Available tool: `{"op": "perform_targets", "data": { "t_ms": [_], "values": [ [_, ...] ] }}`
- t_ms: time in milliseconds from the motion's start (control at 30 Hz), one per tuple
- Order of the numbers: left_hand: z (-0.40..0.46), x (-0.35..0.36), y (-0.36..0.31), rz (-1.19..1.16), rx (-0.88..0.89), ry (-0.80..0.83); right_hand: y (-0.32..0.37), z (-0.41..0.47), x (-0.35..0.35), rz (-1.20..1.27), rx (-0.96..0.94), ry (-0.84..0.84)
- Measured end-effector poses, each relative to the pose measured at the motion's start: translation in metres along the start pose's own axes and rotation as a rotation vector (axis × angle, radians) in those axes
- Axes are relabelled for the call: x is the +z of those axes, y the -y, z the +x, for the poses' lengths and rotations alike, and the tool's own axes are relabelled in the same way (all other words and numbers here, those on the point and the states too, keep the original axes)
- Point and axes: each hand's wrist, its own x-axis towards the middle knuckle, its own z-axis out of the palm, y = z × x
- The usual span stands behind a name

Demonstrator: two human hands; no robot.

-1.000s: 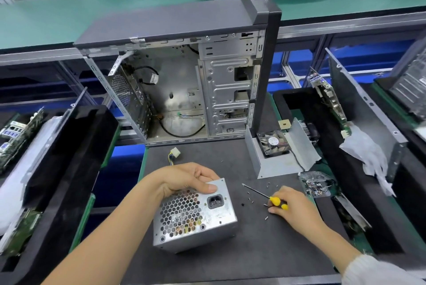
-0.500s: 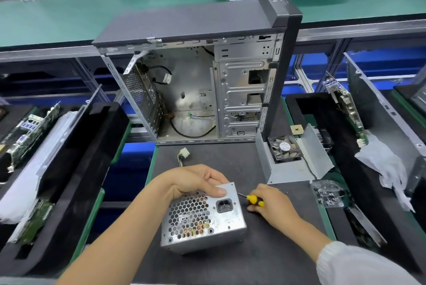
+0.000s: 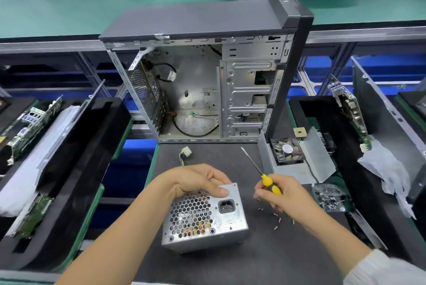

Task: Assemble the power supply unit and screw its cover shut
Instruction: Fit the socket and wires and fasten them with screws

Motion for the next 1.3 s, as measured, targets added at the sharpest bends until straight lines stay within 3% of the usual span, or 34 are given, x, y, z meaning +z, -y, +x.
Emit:
{"op": "perform_targets", "data": {
  "t_ms": [133, 233, 300, 500, 600, 833, 1033, 1300],
  "values": [
    [0.001, -0.001, 0.001, -0.012, -0.011, 0.014, 0.034, -0.013, -0.003, 0.127, -0.068, 0.067],
    [0.001, -0.003, 0.003, -0.025, -0.017, 0.022, 0.038, -0.01, -0.019, 0.073, -0.131, -0.072],
    [0.001, -0.003, 0.004, -0.037, -0.019, 0.021, 0.026, -0.006, -0.026, -0.031, -0.118, -0.135],
    [0.003, -0.002, 0.004, -0.017, -0.003, 0.0, -0.053, 0.002, 0.025, -0.537, -0.003, -0.025],
    [0.002, -0.002, 0.004, -0.018, -0.006, 0.006, -0.071, 0.006, 0.043, -0.709, 0.02, -0.07],
    [0.003, -0.002, 0.004, -0.023, 0.001, 0.007, -0.069, 0.012, 0.026, -0.658, 0.032, -0.217],
    [0.002, -0.002, 0.004, -0.017, -0.003, 0.012, -0.071, 0.017, 0.021, -0.841, 0.039, -0.108],
    [0.0, -0.002, 0.003, -0.023, -0.012, 0.013, -0.067, 0.02, 0.025, -0.807, 0.012, -0.076]
  ]
}}
